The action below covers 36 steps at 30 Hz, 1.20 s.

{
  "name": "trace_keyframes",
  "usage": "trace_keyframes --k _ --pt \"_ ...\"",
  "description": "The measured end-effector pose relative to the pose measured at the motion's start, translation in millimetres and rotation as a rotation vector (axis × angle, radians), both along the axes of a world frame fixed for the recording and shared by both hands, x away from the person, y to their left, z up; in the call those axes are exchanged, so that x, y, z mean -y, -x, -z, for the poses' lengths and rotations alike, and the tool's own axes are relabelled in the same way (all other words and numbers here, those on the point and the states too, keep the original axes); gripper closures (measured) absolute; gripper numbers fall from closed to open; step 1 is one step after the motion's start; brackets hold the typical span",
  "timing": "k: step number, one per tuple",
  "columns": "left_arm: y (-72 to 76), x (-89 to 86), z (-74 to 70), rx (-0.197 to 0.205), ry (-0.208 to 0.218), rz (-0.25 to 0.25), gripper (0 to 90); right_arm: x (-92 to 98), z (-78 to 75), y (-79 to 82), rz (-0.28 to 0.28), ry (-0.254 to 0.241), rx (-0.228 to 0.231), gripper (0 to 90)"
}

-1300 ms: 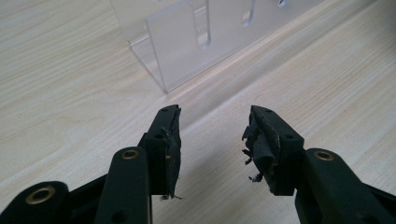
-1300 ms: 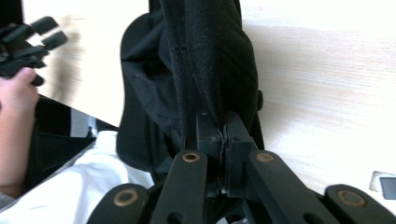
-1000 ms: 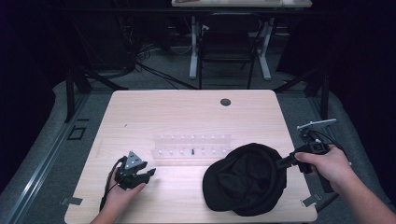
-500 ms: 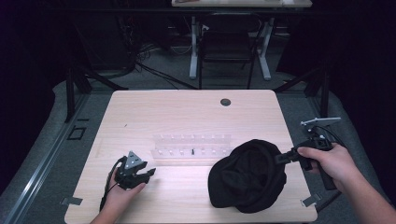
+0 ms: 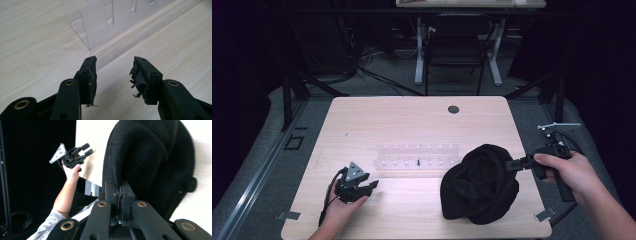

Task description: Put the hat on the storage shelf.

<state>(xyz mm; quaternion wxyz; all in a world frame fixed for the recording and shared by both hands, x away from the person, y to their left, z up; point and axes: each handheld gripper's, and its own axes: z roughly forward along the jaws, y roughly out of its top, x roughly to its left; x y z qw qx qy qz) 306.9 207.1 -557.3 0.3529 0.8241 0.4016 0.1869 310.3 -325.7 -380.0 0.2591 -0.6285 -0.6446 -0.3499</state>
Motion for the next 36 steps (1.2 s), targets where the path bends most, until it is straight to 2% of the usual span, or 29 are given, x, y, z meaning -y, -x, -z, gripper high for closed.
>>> trace_keyframes --k 10,11,12,16,23,28,36 --pt "0.2 0.6 0.4 -0.002 0.005 -0.003 53.9 2.3 -31.8 3.3 0.011 -0.005 0.071 88.2" --pt "0.1 0.7 0.5 -0.002 0.005 -0.003 53.9 3.5 -35.2 3.6 0.01 0.01 0.076 88.2" --pt "0.0 0.6 0.5 -0.003 0.005 -0.002 53.9 4.3 -37.0 3.8 0.018 -0.006 0.082 88.3" --pt "0.0 0.8 0.6 -0.002 0.003 -0.002 53.8 8.0 -45.6 4.4 0.037 -0.017 0.108 88.2" --pt "0.3 1.1 0.4 0.002 0.0 -0.006 52.5 12.8 -54.8 2.6 0.055 -0.05 0.139 88.2" --pt "0.3 2.1 1.1 0.012 -0.011 -0.017 48.7 10.3 -58.5 -1.5 0.042 -0.077 0.151 88.2" --pt "-0.2 1.4 1.2 0.002 0.008 -0.016 47.5 5.5 -68.0 -6.4 0.04 -0.089 0.17 88.2"
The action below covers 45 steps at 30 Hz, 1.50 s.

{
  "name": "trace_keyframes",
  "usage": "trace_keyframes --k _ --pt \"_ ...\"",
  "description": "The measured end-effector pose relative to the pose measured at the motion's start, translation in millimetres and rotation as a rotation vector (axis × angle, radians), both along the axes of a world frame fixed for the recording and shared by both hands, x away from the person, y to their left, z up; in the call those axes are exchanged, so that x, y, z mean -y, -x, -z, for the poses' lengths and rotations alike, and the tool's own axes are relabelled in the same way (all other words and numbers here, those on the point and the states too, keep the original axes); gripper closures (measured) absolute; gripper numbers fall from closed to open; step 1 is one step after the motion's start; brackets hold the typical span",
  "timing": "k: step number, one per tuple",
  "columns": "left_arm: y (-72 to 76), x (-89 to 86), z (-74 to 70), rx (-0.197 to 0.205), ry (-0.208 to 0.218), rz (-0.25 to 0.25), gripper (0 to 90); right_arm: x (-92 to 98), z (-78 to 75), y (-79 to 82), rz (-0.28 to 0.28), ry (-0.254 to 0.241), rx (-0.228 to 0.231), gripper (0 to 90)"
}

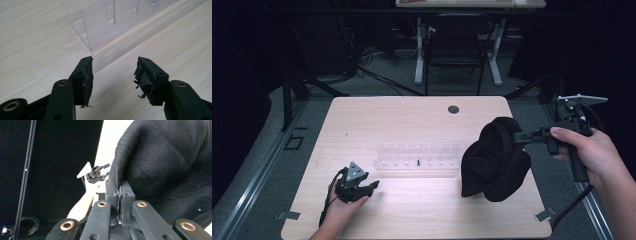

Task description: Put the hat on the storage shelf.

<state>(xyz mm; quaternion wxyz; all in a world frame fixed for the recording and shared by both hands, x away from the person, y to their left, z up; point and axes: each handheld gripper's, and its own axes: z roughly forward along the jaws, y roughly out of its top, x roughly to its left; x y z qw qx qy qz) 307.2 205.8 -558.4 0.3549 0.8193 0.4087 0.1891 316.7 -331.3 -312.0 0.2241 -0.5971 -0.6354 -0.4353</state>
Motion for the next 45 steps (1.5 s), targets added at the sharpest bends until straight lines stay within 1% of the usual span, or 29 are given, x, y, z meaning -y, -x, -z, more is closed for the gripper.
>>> trace_keyframes --k 1,5,8,11,14,15,20,21,27,29,33,35,38,45 --pt "-0.4 -0.2 -0.3 -0.003 -0.01 0.012 48.5 -2.3 -4.6 -1.0 0.015 -0.006 0.008 88.2" --pt "-0.2 0.3 -0.1 -0.009 -0.009 0.01 48.5 -3.5 -9.4 -2.9 0.002 -0.011 0.021 88.2" --pt "-0.7 0.2 0.3 -0.01 -0.008 0.008 48.4 -8.2 -15.3 -7.8 -0.003 -0.023 0.04 88.1" --pt "-1.0 0.1 0.6 -0.015 -0.005 0.004 47.9 -12.4 -17.8 -11.6 -0.009 -0.026 0.044 88.2" --pt "-1.4 0.0 0.8 -0.018 -0.007 0.004 47.6 -15.7 -18.7 -14.2 -0.008 -0.031 0.049 88.2" --pt "-1.6 -0.3 0.8 -0.02 -0.01 0.007 47.5 -17.2 -19.3 -16.0 -0.015 -0.033 0.049 88.1" --pt "-1.3 -0.4 0.5 -0.02 -0.002 0.004 47.5 -25.7 -21.7 -23.2 -0.029 -0.031 0.053 88.1" --pt "-1.5 -0.5 0.7 -0.019 0.002 0.003 47.5 -27.4 -22.3 -24.1 -0.025 -0.034 0.055 88.1" --pt "-1.7 -0.6 0.6 -0.018 0.0 0.007 47.6 -34.8 -25.9 -31.1 -0.038 -0.042 0.065 88.1" --pt "-1.9 -1.0 0.2 -0.02 -0.003 0.009 47.5 -37.6 -26.4 -33.5 -0.033 -0.048 0.067 88.1" --pt "-1.7 -0.8 0.4 -0.017 0.006 0.003 47.5 -42.4 -26.2 -39.0 -0.035 -0.06 0.071 88.1" --pt "-1.7 -0.8 0.4 -0.016 0.006 0.003 47.5 -43.6 -26.0 -40.5 -0.04 -0.061 0.071 88.1" --pt "-1.8 -0.9 0.3 -0.016 0.006 0.005 47.5 -50.6 -24.9 -46.3 -0.047 -0.064 0.07 88.1" --pt "-2.4 -1.1 0.1 -0.016 0.0 0.012 47.5 -58.1 -25.1 -53.4 -0.05 -0.076 0.072 88.1"
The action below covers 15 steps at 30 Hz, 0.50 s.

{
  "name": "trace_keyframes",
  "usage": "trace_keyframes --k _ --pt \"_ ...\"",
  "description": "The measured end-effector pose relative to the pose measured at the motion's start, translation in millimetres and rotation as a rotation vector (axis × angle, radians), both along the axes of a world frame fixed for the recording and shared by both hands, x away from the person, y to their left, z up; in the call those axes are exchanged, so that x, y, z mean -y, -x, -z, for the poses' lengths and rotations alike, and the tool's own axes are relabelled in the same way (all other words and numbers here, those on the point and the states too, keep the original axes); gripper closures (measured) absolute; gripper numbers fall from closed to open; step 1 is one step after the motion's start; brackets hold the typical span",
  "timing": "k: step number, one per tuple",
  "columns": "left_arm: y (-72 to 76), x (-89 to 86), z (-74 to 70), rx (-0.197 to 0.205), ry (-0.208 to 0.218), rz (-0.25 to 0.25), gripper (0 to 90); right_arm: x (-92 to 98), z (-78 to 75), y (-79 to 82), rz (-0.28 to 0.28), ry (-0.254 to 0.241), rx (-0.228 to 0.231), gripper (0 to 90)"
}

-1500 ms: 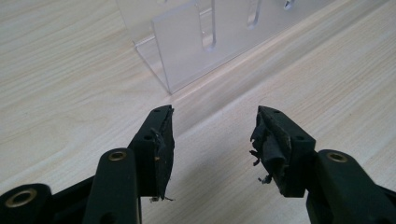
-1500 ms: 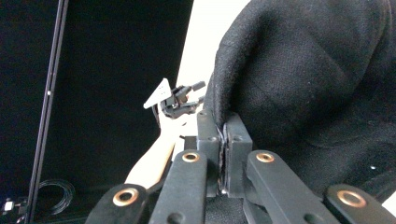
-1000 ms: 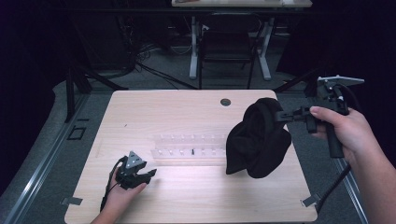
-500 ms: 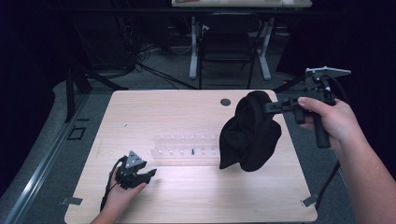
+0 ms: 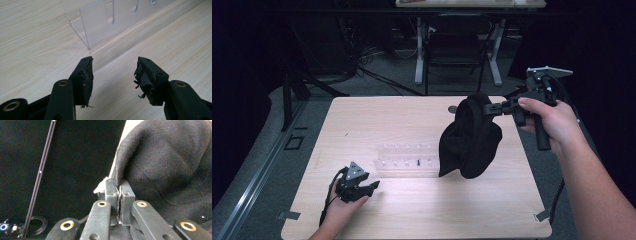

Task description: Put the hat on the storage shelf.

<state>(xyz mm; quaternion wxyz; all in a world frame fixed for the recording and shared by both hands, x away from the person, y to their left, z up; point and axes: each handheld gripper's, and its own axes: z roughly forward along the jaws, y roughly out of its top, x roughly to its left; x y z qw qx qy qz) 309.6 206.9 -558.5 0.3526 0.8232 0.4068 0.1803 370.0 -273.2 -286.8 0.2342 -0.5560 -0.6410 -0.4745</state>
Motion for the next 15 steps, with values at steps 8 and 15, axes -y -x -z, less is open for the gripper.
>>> trace_keyframes --k 8,15 --pt "-0.1 -0.2 -0.4 -0.004 0.001 0.003 47.6 -10.5 -1.6 -9.3 0.0 -0.003 -0.001 88.1" --pt "-0.1 -0.2 -0.5 -0.003 0.001 0.004 47.6 -18.6 -2.4 -18.3 -0.001 -0.006 0.001 88.1"
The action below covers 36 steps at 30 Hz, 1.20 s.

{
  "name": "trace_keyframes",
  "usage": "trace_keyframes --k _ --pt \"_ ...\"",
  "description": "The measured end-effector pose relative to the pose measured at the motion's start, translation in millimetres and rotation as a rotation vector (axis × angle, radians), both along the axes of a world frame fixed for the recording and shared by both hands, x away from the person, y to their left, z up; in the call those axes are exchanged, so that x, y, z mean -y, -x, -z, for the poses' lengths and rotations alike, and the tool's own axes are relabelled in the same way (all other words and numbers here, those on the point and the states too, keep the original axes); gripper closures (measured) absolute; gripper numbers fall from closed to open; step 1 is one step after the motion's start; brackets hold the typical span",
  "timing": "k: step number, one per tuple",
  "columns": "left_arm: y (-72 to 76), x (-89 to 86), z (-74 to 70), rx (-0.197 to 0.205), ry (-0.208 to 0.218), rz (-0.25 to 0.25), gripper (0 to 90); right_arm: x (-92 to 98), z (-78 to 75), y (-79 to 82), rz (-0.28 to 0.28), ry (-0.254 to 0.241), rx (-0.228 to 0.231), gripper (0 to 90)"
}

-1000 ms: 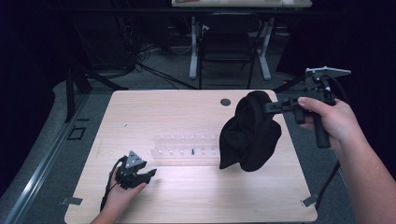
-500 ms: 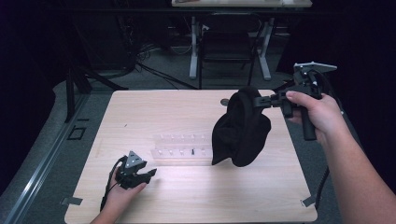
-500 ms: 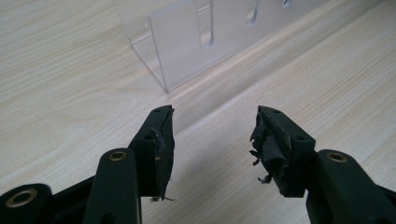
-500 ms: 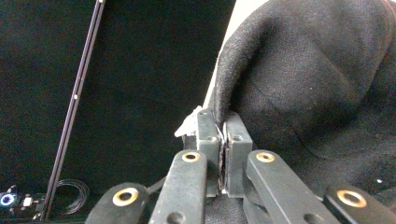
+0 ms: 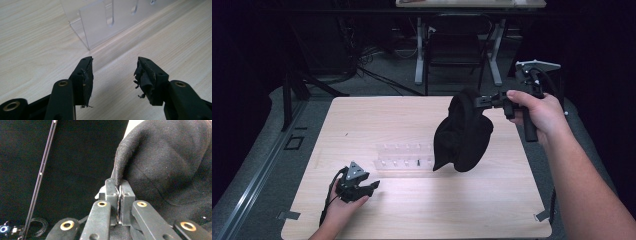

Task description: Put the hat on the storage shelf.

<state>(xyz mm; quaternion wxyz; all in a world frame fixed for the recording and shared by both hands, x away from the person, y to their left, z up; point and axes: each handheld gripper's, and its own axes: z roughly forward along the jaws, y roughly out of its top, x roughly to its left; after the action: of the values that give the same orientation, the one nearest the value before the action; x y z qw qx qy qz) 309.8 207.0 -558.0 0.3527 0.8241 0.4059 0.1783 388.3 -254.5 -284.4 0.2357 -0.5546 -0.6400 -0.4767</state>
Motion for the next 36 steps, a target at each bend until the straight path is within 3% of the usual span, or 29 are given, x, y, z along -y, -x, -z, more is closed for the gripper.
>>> trace_keyframes --k 23,36 --pt "0.1 0.3 -0.2 -0.001 0.012 -0.002 47.6 -39.1 13.3 -25.7 -0.023 -0.013 -0.001 88.1" --pt "-0.2 0.8 -0.3 0.001 0.009 0.004 47.6 -49.2 21.8 -36.3 -0.004 -0.013 -0.007 88.1"
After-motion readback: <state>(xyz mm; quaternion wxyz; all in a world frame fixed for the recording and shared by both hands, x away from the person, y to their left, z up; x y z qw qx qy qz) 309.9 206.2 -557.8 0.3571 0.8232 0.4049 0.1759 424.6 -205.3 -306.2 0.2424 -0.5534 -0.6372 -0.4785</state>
